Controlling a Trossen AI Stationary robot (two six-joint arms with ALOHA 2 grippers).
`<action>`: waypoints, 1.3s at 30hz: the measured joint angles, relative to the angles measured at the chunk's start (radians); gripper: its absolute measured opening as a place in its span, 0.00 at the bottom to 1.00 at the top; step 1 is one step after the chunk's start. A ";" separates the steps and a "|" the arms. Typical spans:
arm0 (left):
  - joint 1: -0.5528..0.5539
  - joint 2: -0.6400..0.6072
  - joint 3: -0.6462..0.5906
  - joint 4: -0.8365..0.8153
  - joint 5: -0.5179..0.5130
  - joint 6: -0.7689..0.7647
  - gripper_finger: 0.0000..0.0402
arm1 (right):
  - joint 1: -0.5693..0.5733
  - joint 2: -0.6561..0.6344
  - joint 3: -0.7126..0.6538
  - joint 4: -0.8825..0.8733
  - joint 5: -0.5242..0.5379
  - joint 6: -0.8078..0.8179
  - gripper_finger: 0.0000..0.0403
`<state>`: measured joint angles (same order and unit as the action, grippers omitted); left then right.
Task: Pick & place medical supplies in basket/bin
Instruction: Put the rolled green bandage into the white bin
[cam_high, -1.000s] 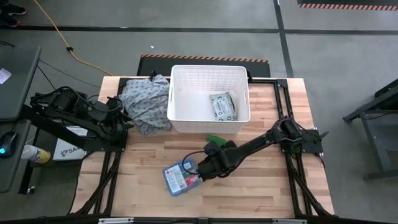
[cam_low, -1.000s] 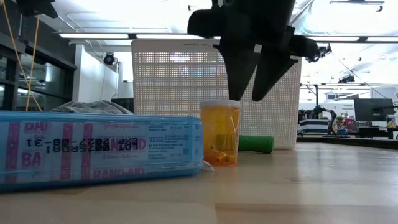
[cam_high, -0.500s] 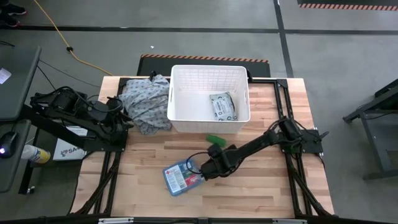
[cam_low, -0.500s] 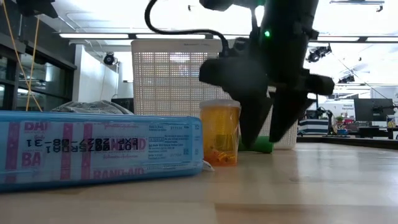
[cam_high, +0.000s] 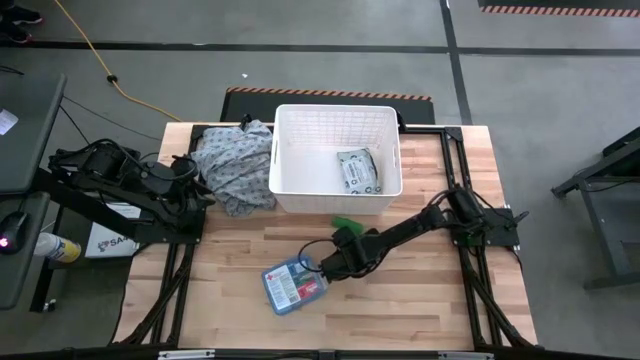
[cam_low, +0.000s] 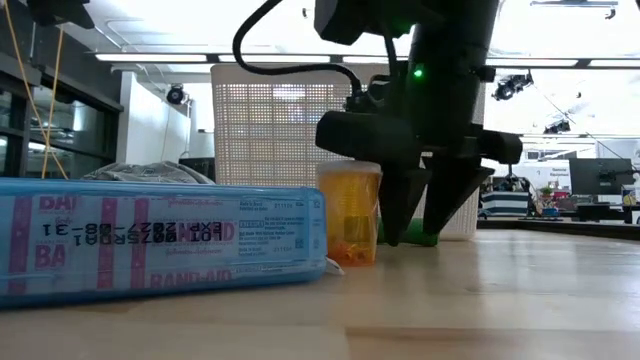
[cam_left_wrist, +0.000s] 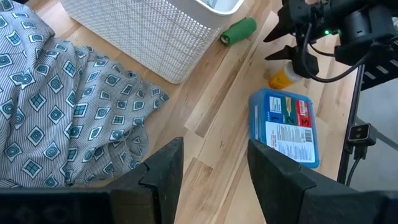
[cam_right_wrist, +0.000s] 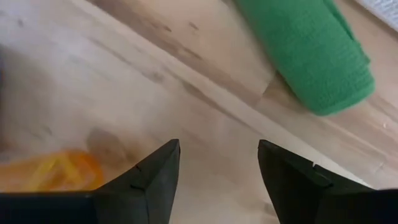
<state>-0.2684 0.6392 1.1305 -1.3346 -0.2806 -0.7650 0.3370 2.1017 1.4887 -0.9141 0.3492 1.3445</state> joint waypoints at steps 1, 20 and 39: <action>0.000 0.000 0.000 0.000 0.000 0.000 0.53 | -0.005 0.000 0.000 0.000 0.000 0.000 0.52; 0.000 0.000 0.000 0.000 -0.003 0.001 0.53 | -0.052 0.000 0.000 0.012 -0.055 -0.029 0.39; 0.000 0.000 0.000 0.000 -0.002 0.001 0.53 | -0.055 -0.001 0.000 0.022 -0.118 -0.026 0.03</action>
<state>-0.2687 0.6392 1.1305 -1.3346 -0.2829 -0.7642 0.2817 2.1010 1.4891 -0.8923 0.2309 1.3186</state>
